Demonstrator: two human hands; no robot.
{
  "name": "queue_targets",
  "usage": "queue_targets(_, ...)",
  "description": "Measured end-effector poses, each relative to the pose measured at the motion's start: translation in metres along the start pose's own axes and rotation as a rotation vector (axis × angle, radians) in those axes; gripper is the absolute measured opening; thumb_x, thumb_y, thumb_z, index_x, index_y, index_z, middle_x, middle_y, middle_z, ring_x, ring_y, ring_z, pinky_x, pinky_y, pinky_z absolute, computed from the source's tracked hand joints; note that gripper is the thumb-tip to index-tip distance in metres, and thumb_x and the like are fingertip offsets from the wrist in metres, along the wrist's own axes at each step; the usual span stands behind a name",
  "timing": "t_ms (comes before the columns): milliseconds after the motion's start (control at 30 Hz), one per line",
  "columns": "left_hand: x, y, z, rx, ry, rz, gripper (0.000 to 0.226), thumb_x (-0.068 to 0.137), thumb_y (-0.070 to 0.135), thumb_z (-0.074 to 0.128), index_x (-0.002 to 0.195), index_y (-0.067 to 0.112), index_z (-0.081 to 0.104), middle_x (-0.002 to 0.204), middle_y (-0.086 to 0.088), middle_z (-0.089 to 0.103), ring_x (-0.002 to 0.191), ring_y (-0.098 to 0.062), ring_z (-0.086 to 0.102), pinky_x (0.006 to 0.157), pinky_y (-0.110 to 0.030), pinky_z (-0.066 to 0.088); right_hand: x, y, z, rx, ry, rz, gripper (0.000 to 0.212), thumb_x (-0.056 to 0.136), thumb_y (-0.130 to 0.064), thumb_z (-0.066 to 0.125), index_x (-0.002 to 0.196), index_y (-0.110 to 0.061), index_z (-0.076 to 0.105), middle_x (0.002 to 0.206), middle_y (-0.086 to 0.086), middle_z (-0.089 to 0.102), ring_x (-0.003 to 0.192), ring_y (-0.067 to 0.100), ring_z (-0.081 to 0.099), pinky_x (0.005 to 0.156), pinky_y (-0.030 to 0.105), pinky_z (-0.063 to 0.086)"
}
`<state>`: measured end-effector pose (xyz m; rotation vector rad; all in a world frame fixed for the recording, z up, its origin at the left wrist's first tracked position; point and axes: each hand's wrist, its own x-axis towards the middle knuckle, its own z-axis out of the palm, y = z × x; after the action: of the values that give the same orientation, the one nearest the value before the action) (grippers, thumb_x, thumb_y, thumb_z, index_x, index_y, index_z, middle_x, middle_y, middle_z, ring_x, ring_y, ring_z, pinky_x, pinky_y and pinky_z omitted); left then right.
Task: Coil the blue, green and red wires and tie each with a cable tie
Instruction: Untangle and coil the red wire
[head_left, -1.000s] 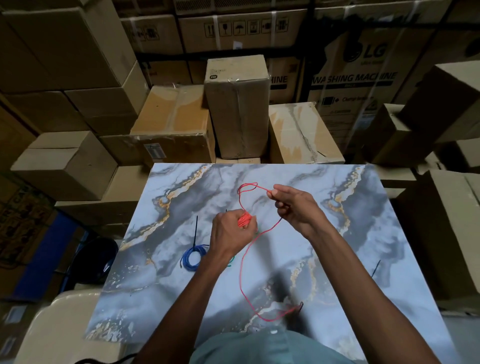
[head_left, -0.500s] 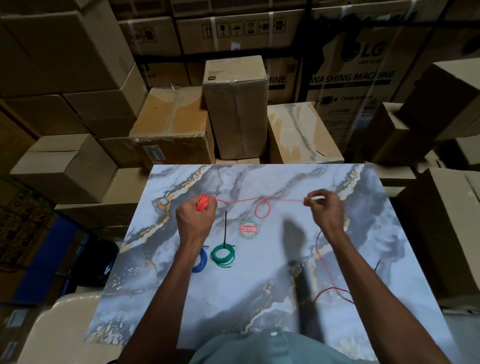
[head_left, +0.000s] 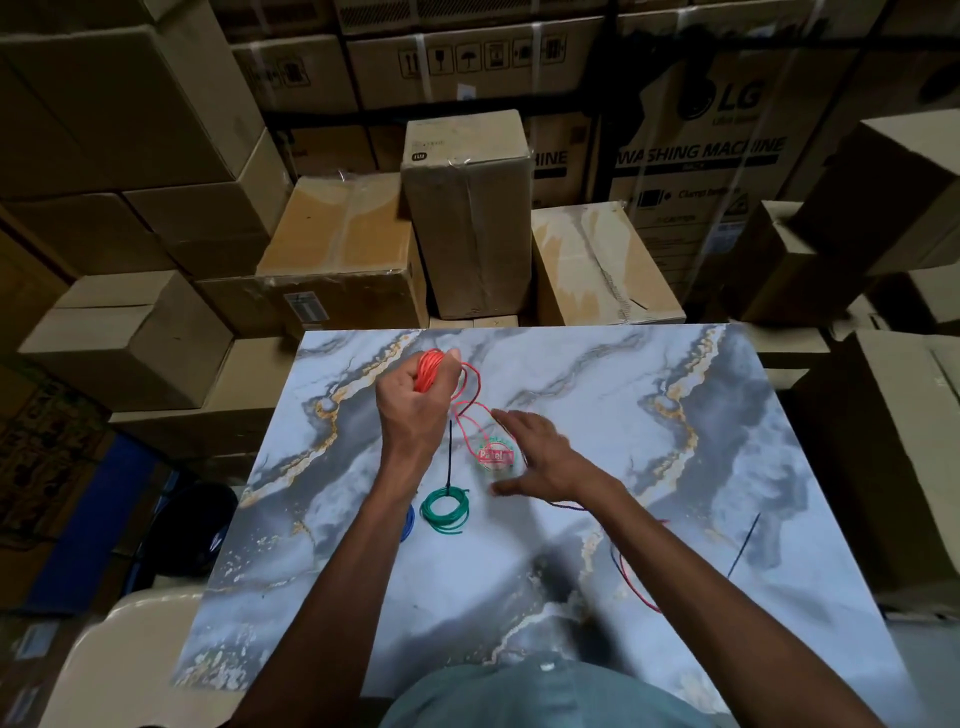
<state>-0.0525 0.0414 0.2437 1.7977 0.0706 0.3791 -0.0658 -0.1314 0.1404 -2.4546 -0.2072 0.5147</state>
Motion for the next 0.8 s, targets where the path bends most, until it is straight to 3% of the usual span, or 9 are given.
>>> queue_targets(133,0.003,0.011,-0.001,-0.101,0.017,-0.049,0.039,0.094,0.031,0.066,0.072,-0.001,0.062,0.066,-0.025,0.056,0.059,-0.016,0.051,0.054,-0.027,0.047,0.004,-0.022,0.0,-0.073,0.111,-0.01,0.11,0.081,-0.069,0.071,0.163,-0.027,0.011,0.169,0.007,0.017,0.157,0.032,0.009,0.124,0.052,0.017)
queue_targets(233,0.006,0.019,-0.002,-0.25,0.002,-0.138,0.03,0.095,0.028,0.066,0.07,0.012,0.063,0.058,-0.005,0.056,0.057,-0.012,0.051,0.056,-0.023,0.047,0.004,-0.034,0.004,0.019,0.252,-0.034,0.117,0.079,-0.078,0.064,0.164,-0.025,0.004,0.171,0.005,0.013,0.158,0.031,0.009,0.125,0.054,0.014)
queue_targets(300,0.009,0.025,-0.002,-0.397,-0.001,-0.259,0.028,0.095,0.026,0.065,0.07,0.014,0.058,0.052,0.007,0.05,0.052,-0.008,0.047,0.055,-0.02,0.045,0.003,-0.04,0.01,0.07,0.392,-0.085,0.12,0.074,-0.083,0.059,0.164,-0.023,0.009,0.171,0.004,0.015,0.157,0.029,0.013,0.125,0.054,0.017)
queue_targets(400,0.014,0.031,-0.004,-0.691,0.012,-0.44,0.038,0.096,0.019,0.063,0.062,0.017,0.046,0.044,0.009,0.031,0.039,-0.006,0.03,0.052,-0.019,0.038,0.003,-0.047,0.018,0.085,0.662,-0.136,0.112,0.079,-0.073,0.06,0.163,-0.016,0.013,0.17,0.008,0.017,0.158,0.031,0.013,0.126,0.052,0.017)
queue_targets(500,0.018,0.03,-0.007,-0.923,0.021,-0.555,0.037,0.096,0.017,0.062,0.062,0.016,0.046,0.04,0.008,0.027,0.033,-0.008,0.024,0.051,-0.018,0.039,-0.002,-0.052,0.016,0.181,0.853,-0.257,0.095,0.088,-0.051,0.071,0.161,-0.013,0.021,0.167,0.007,0.027,0.156,0.025,0.022,0.125,0.043,0.022)
queue_targets(600,0.018,0.029,-0.008,-1.048,0.011,-0.609,0.038,0.096,0.017,0.061,0.062,0.015,0.044,0.039,0.007,0.027,0.032,-0.008,0.021,0.05,-0.017,0.039,-0.008,-0.061,0.011,0.632,0.715,-0.131,0.097,0.076,-0.043,0.088,0.155,-0.029,0.033,0.148,-0.008,0.055,0.137,-0.001,0.047,0.11,0.019,0.04)
queue_targets(633,0.018,0.029,-0.007,-1.083,0.011,-0.616,0.039,0.096,0.017,0.06,0.061,0.015,0.044,0.039,0.007,0.028,0.032,-0.009,0.02,0.049,-0.017,0.04,-0.008,-0.061,0.01,0.764,0.658,-0.067,0.096,0.072,-0.041,0.092,0.15,-0.032,0.038,0.139,-0.012,0.061,0.129,-0.005,0.053,0.106,0.017,0.043)
queue_targets(733,0.021,0.031,-0.006,-1.143,0.028,-0.628,0.04,0.097,0.017,0.058,0.06,0.014,0.042,0.038,0.006,0.027,0.031,-0.009,0.02,0.046,-0.016,0.04,-0.005,-0.056,0.01,0.964,0.414,-0.039,0.069,0.073,-0.036,0.092,0.134,-0.027,0.061,0.126,-0.014,0.07,0.116,-0.004,0.062,0.11,0.032,0.045)
queue_targets(800,0.023,0.029,-0.006,-1.128,0.039,-0.631,0.04,0.097,0.017,0.058,0.061,0.015,0.041,0.038,0.007,0.027,0.03,-0.009,0.019,0.045,-0.016,0.04,-0.01,-0.062,0.007,1.01,0.231,-0.078,0.037,0.085,-0.028,0.082,0.12,-0.019,0.074,0.127,-0.012,0.07,0.117,-0.003,0.062,0.11,0.028,0.044)
